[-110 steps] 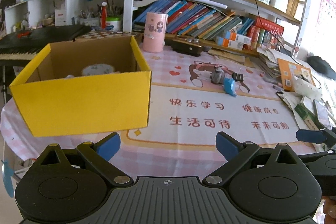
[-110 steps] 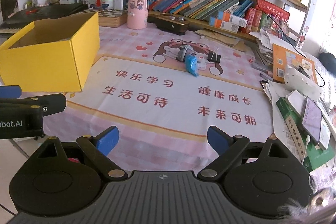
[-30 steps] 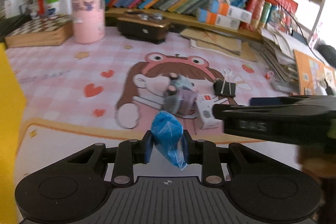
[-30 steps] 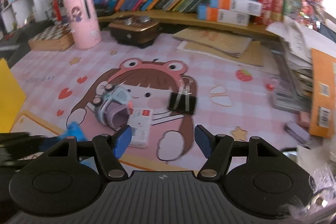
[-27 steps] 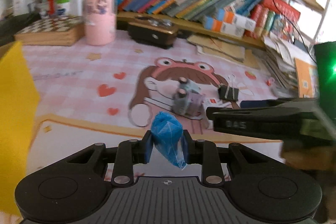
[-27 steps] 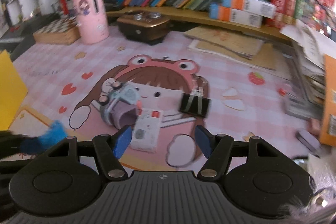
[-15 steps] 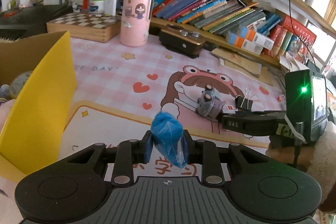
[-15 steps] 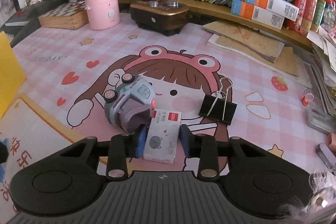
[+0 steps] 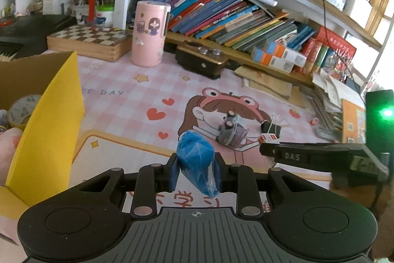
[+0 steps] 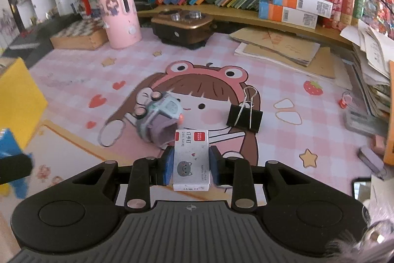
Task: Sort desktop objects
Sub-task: 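Lift the blue bag with the left tool while the right tool grasps the white eraser box, then carry the blue bag and eraser box toward the yellow box with both tools, then release the blue bag into the box with the left tool while the right tool drops the eraser box inside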
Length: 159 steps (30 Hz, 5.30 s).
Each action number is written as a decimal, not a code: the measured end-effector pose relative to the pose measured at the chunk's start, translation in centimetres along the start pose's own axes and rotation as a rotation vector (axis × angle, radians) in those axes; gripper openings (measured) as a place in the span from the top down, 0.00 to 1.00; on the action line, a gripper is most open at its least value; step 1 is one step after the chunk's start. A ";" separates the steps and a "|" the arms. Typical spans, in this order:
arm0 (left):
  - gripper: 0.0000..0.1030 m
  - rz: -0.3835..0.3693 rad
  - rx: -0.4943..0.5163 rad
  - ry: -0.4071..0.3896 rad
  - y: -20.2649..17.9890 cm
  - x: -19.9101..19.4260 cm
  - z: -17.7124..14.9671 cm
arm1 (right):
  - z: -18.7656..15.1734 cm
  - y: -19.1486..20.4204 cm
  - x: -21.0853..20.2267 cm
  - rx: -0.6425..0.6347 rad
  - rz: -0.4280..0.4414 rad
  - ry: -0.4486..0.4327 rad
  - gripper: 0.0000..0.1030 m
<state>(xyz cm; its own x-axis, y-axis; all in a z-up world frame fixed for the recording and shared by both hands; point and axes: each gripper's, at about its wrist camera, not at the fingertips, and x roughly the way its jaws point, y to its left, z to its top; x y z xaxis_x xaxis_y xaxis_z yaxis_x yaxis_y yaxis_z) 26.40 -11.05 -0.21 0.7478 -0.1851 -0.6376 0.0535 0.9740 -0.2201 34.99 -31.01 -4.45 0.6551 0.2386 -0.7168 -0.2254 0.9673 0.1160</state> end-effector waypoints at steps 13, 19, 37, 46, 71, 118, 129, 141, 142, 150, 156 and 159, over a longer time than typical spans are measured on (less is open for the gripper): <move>0.74 -0.064 -0.010 -0.020 1.3 -2.9 -1.3 | -2.1 4.4 -6.2 -0.001 0.103 -0.023 0.73; 0.74 -0.090 -0.005 -0.024 2.0 -4.2 -2.0 | -3.2 6.2 -7.2 -0.015 0.099 -0.022 0.73; 0.74 -0.153 -0.015 -0.023 5.2 -7.9 -4.8 | -6.3 10.5 -10.5 -0.017 0.046 -0.040 0.73; 0.74 -0.179 -0.036 -0.002 8.0 -10.5 -6.9 | -8.7 13.9 -12.5 -0.014 0.019 -0.030 0.73; 0.74 -0.147 -0.073 0.023 17.4 -19.0 -12.7 | -16.6 25.7 -16.0 -0.007 0.042 0.026 0.73; 0.74 0.047 -0.136 -0.175 22.8 -21.9 -9.4 | -11.4 34.5 -13.9 -0.274 0.203 -0.060 0.73; 0.74 0.112 -0.112 -0.280 22.0 -19.0 -3.9 | -4.1 33.1 -12.3 -0.301 0.266 -0.192 0.73; 0.74 0.251 -0.091 -0.226 22.8 -12.7 -0.2 | 0.7 32.2 -7.4 -0.337 0.315 -0.195 0.73; 0.74 0.264 -0.087 -0.212 22.9 -12.1 -0.1 | 0.9 32.1 -7.0 -0.338 0.317 -0.192 0.73; 0.74 0.319 -0.041 -0.076 23.0 -7.6 0.0 | 3.1 32.8 -3.0 -0.380 0.346 -0.151 0.73; 0.73 0.346 0.010 -0.018 22.3 -6.2 0.0 | 4.5 34.3 -0.1 -0.438 0.357 -0.084 0.73; 0.70 0.356 0.022 -0.008 22.2 -5.7 0.0 | 5.3 35.4 1.1 -0.478 0.351 -0.064 0.73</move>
<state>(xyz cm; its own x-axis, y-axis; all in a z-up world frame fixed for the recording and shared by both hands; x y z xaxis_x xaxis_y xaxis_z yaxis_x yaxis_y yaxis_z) 23.37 11.65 -1.46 0.7273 0.1674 -0.6656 -0.1970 0.9799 0.0312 31.52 3.93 2.50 0.5213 0.5562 -0.6472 -0.7264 0.6873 0.0055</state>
